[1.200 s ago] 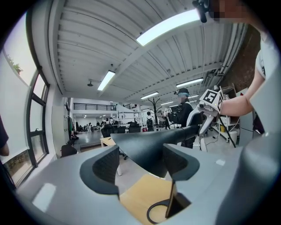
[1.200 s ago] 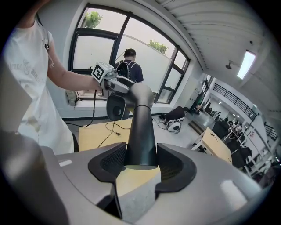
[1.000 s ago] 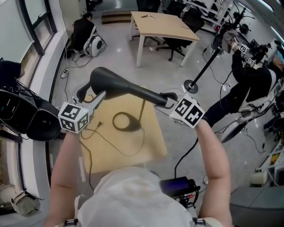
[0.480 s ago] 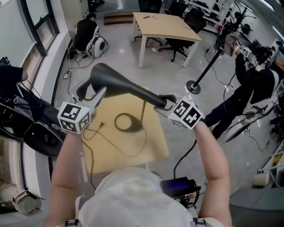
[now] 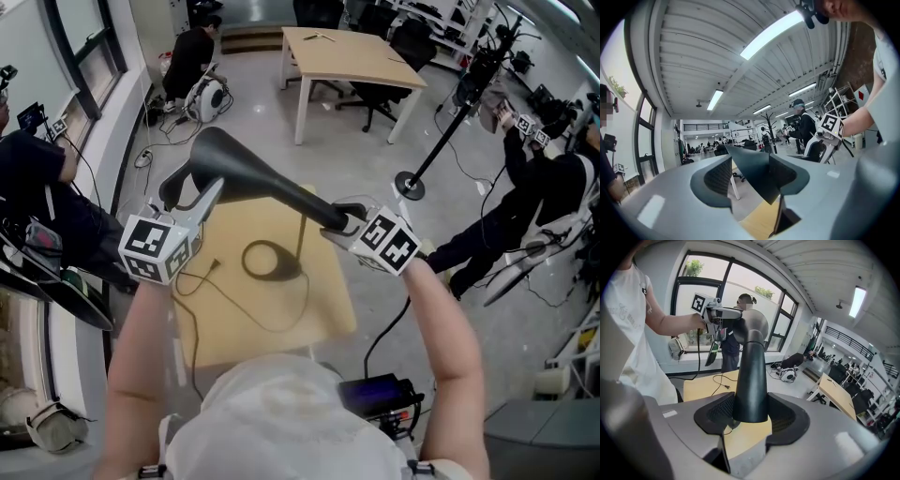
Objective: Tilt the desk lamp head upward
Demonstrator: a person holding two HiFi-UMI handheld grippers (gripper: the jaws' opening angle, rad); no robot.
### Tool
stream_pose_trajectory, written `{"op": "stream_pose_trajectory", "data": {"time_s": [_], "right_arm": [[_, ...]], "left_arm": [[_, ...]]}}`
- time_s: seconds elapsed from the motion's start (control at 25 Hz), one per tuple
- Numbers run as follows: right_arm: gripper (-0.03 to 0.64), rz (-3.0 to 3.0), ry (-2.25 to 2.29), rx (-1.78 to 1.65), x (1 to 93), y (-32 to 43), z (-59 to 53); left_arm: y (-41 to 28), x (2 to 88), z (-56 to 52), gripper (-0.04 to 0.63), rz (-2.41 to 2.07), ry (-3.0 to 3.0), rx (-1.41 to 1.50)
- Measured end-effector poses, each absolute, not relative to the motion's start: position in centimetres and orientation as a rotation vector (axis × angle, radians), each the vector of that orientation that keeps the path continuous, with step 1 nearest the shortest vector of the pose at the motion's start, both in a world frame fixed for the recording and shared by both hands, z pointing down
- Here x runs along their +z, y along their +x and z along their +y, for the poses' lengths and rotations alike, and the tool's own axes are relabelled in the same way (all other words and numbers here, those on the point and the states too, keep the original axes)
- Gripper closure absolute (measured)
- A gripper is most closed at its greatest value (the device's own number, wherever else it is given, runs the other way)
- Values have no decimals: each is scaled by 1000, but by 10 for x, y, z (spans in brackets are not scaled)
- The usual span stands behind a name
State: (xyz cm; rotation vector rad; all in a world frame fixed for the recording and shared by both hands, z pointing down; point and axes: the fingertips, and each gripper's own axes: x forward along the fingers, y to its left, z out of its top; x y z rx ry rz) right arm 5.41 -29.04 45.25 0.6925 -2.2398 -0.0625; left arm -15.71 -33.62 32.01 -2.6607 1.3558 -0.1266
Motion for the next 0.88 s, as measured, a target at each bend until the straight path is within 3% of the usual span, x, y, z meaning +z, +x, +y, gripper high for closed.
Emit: {"op": "stream_pose_trajectory", "data": {"time_s": [0.88], "right_arm": [[382, -2304, 736, 13, 468, 40, -292]], "left_arm": [[-135, 276, -323, 352, 1326, -2543, -98]]}}
